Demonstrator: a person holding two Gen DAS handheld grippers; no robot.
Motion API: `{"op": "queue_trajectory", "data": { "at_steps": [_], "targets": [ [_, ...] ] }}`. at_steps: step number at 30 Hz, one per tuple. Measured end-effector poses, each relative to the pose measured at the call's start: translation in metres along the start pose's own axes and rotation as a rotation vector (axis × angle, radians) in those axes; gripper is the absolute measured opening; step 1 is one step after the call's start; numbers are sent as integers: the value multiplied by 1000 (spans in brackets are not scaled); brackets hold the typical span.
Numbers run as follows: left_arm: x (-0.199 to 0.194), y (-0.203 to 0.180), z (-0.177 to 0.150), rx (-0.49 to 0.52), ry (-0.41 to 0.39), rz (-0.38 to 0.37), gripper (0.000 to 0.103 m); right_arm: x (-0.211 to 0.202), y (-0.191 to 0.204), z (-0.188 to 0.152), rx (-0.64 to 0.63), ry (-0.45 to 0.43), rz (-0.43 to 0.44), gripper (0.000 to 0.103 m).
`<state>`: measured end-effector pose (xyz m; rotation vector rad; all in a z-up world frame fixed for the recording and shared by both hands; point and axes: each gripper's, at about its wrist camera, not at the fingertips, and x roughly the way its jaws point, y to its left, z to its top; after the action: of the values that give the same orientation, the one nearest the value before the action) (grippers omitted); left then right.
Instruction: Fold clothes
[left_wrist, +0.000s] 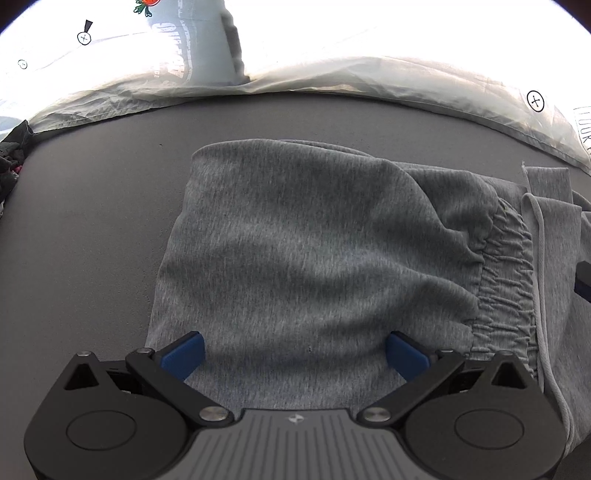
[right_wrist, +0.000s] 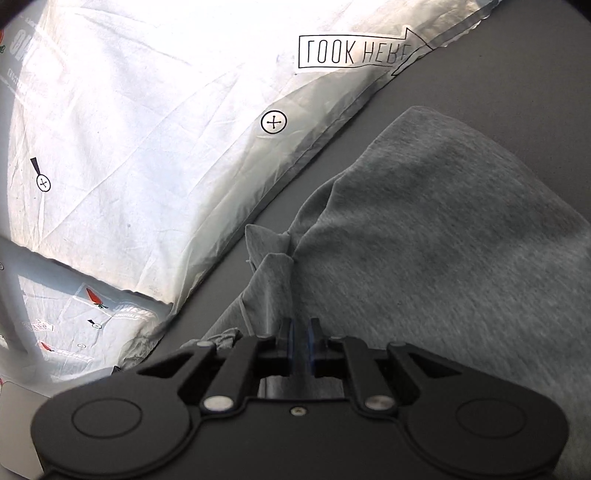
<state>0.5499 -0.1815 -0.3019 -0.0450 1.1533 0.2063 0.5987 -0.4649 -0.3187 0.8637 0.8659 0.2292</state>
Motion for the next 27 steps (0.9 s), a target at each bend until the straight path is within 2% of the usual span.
{"op": "queue_trajectory", "data": {
  "at_steps": [2, 5, 7, 9, 11, 14, 16, 18, 21, 24, 27],
  "targets": [
    [3, 3, 1, -20, 10, -14, 103, 13, 7, -4, -17, 23, 1, 10],
    [6, 9, 1, -28, 12, -47, 103, 23, 29, -19, -121, 73, 26, 11],
    [6, 9, 1, -14, 9, -49, 103, 19, 42, -25, -195, 72, 27, 17],
    [7, 8, 2, -13, 9, -50, 103, 7, 45, -26, -205, 70, 55, 18],
    [7, 8, 1, -8, 0, -53, 103, -12, 43, -24, -193, 24, 59, 27],
    [6, 7, -1, -3, -15, -55, 103, -48, 36, -21, -214, -74, -39, 29],
    [6, 6, -3, -4, -24, -55, 103, -71, 26, -22, -225, -137, -150, 33],
    [6, 6, -3, -7, -26, -53, 103, -93, 14, -23, -258, -183, -264, 45],
    [5, 6, -2, -12, -25, -51, 103, -116, -5, -27, -301, -214, -418, 48],
    [4, 6, -3, -14, -25, -49, 103, -126, -27, -25, -281, -223, -490, 48],
    [4, 6, -4, -14, -30, -49, 103, -128, -46, -23, -262, -214, -505, 49]
  ]
}}
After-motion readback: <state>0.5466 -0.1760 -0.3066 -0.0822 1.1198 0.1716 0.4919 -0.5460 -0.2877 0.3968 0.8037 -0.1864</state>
